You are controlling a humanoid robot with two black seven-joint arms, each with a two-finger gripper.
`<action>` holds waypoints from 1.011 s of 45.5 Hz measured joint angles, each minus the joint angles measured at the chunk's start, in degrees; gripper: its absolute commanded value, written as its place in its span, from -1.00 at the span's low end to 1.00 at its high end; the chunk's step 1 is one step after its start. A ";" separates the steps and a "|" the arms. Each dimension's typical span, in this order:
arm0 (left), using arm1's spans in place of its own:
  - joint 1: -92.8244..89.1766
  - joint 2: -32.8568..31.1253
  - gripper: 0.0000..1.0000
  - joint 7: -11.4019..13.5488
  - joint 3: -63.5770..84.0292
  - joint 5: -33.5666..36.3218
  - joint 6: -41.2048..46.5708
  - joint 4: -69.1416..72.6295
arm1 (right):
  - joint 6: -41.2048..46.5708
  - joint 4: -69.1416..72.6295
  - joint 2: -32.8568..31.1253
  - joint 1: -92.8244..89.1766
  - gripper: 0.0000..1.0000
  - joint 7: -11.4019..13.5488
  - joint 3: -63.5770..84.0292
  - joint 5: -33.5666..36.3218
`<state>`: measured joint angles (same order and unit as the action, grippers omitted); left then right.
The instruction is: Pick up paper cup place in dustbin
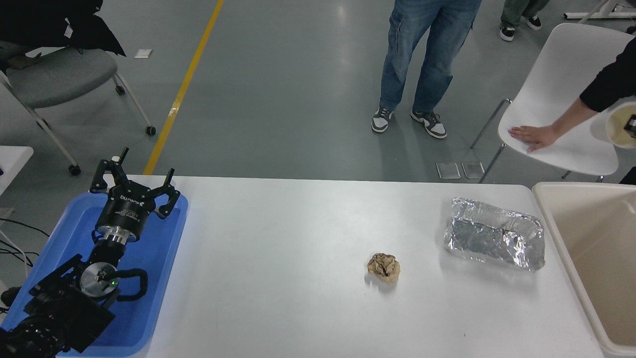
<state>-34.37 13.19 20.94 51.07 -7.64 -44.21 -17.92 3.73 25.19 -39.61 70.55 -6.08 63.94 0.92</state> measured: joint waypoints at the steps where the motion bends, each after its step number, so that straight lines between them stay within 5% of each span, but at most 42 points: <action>1: 0.00 0.00 1.00 0.00 0.00 -0.01 0.00 0.00 | -0.60 -0.35 -0.08 -1.02 -1.00 0.59 -0.70 0.14; 6: 0.00 -0.01 1.00 0.00 0.00 0.01 0.00 -0.01 | -3.78 -3.40 -0.61 -7.81 -1.00 3.87 -5.23 0.83; 16: 0.01 0.00 1.00 0.01 0.00 0.01 0.00 0.00 | -6.88 -9.32 0.22 -18.83 -1.00 6.21 -13.83 1.31; 46: 0.01 -0.01 1.00 0.07 0.00 0.00 0.00 -0.01 | -9.93 -21.00 12.83 -37.86 -1.00 7.50 -27.24 0.59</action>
<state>-34.36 13.18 21.01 51.06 -7.64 -44.21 -17.93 -6.20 4.19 -26.79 32.69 1.43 36.70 1.51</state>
